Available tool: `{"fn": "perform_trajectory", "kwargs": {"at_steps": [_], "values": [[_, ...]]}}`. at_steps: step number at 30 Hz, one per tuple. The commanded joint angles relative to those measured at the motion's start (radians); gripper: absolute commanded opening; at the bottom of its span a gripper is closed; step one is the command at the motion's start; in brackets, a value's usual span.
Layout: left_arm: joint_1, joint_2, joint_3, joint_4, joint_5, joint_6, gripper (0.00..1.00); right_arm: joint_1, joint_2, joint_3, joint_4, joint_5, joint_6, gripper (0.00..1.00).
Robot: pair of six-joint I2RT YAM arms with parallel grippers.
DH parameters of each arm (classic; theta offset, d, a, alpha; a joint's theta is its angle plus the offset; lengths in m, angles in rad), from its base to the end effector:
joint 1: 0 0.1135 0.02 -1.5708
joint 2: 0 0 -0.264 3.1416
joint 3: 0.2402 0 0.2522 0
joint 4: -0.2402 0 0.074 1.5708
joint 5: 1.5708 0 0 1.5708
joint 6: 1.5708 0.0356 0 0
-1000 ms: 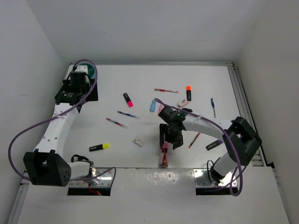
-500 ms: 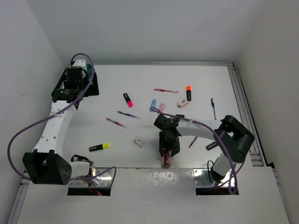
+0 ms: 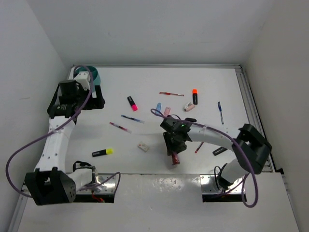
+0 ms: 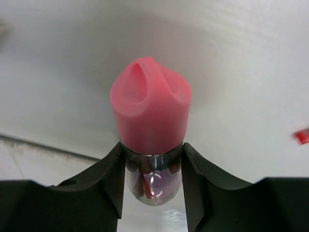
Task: Sort the stationery into containers
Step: Grab a piece of stationery with the right arm, then pass the stationery from the right arm to the left
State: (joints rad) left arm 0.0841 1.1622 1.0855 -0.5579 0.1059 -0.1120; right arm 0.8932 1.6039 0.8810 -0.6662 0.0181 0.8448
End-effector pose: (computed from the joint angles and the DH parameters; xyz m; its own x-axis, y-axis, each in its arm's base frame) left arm 0.2515 0.0174 0.3320 -0.5872 -0.1610 -0.7933 -0.0647 0.9862 -0.1523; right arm 0.1710 0.2114 0.1525 -0.9903 -0.0380 -0.1333 -0.0546 0.9909 0.1233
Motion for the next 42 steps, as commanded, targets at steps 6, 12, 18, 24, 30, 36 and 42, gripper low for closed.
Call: {"fn": "perform_trajectory", "kwargs": {"at_steps": [6,12,18,24,30,36,42], "values": [[0.025,-0.252,-0.087,0.205,0.778,0.051,0.87,-0.060,-0.332,0.049,0.293,-0.205,-0.478,0.00],[0.019,-0.248,-0.088,0.320,0.995,-0.110,0.76,-0.034,-0.430,0.053,0.462,-0.408,-0.702,0.00],[-0.073,-0.188,-0.090,0.417,1.011,-0.310,0.62,0.085,-0.446,0.064,0.553,-0.256,-0.897,0.00],[-0.226,-0.213,-0.105,0.396,1.072,-0.171,0.63,0.081,-0.406,0.165,0.544,-0.420,-0.914,0.00],[-0.296,-0.193,-0.066,0.202,1.163,0.055,0.58,0.081,-0.371,0.219,0.502,-0.471,-0.902,0.00],[-0.322,-0.231,-0.067,0.167,1.135,0.106,0.45,0.079,-0.366,0.227,0.478,-0.488,-0.883,0.00],[-0.317,-0.246,-0.064,0.200,1.134,0.054,0.45,0.076,-0.368,0.213,0.470,-0.491,-0.869,0.00]]}}
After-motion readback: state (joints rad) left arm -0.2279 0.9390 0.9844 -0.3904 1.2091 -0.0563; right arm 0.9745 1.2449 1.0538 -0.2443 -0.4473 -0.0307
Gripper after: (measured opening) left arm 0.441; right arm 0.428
